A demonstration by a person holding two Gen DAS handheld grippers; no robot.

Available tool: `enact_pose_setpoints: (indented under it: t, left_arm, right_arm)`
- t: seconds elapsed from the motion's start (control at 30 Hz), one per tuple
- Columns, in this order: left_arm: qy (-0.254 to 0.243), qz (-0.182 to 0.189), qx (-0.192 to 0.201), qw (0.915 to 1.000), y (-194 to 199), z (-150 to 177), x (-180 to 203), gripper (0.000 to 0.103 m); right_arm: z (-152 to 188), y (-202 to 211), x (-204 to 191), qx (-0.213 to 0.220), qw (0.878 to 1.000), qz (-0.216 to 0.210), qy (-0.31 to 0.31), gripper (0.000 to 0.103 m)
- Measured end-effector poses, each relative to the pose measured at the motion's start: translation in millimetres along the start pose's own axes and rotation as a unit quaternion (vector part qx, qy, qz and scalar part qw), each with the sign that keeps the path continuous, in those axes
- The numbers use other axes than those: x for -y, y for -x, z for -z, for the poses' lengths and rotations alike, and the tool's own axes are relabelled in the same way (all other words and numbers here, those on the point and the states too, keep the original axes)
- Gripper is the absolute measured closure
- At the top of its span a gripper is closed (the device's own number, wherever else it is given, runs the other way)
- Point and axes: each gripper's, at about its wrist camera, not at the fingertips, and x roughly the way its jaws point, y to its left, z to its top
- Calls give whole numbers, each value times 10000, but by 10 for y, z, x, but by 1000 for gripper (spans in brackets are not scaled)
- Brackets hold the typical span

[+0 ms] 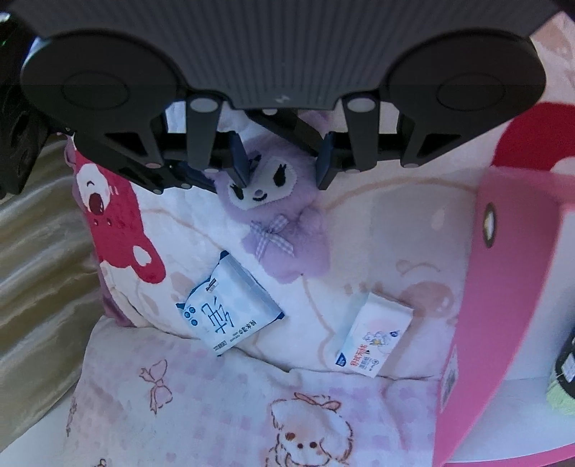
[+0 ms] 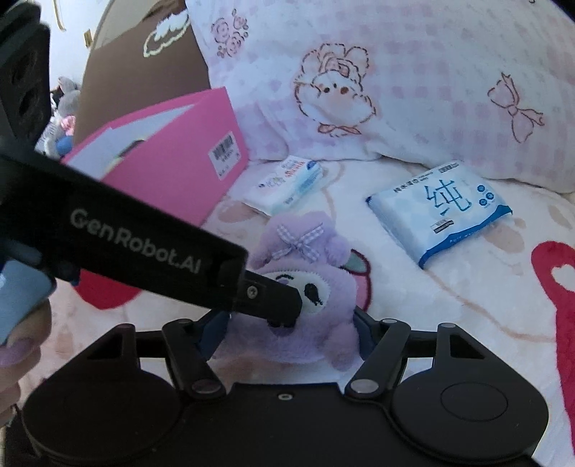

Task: Organize objects
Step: 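Lift the purple plush toy with the left gripper and carry it toward the pink box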

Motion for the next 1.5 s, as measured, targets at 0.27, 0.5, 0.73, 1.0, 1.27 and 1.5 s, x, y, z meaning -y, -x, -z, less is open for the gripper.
enact_pose_setpoints:
  t: [0.27, 0.5, 0.73, 1.0, 1.27, 1.5]
  left_arm:
    - [-47, -154, -26, 9999, 261, 153, -15, 64]
    - [-131, -177, -31, 9998, 508, 305, -32, 64]
    - [-280, -189, -35, 9994, 750, 408, -59, 64]
    - [-458, -138, 6, 9989, 1085, 571, -99, 64]
    - [-540, -223, -54, 9983, 1454, 669, -154, 64]
    - [-632, -169, 86, 9978, 1768, 720, -217, 64]
  right_arm:
    - [31, 123, -181, -110, 9995, -296, -75, 28]
    - [69, 261, -308, -152, 9977, -553, -367, 27]
    - [171, 400, -581, -175, 9981, -511, -304, 24]
    - [174, 603, -855, -134, 9986, -442, -274, 24]
    - [115, 810, -1212, -238, 9986, -451, -169, 24]
    - [-13, 955, -1402, -367, 9971, -601, -288, 23]
